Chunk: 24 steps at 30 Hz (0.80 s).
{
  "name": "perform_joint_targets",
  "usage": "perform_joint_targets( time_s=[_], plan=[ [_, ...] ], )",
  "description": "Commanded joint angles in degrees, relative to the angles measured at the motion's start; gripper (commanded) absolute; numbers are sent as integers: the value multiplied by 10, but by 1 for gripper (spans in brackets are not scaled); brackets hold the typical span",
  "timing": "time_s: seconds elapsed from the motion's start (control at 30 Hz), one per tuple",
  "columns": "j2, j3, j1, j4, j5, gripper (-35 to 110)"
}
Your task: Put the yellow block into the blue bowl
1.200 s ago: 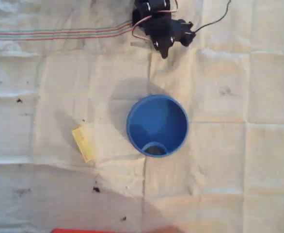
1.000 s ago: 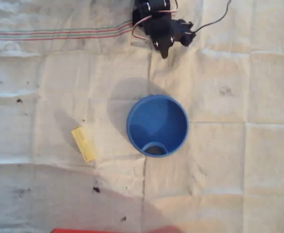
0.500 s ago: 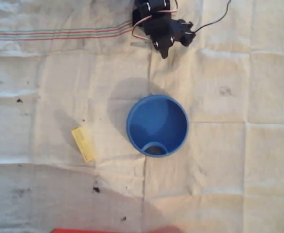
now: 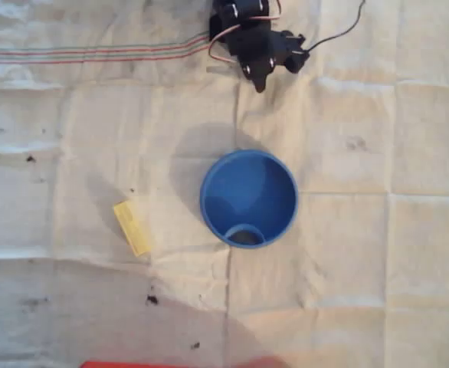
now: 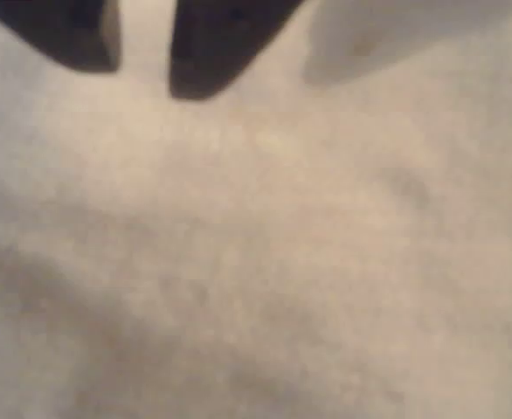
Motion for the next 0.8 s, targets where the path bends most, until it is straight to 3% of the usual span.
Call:
perform_joint_targets(
  time_s=[0.0, 0.3, 0.5, 0.77],
  plan=[
    [61, -32, 4, -16, 0, 0],
    [-5, -288, 3, -7, 0, 0],
    [-287, -500, 20, 0, 3, 0],
    [-649, -805, 156, 70, 9, 0]
  ],
)
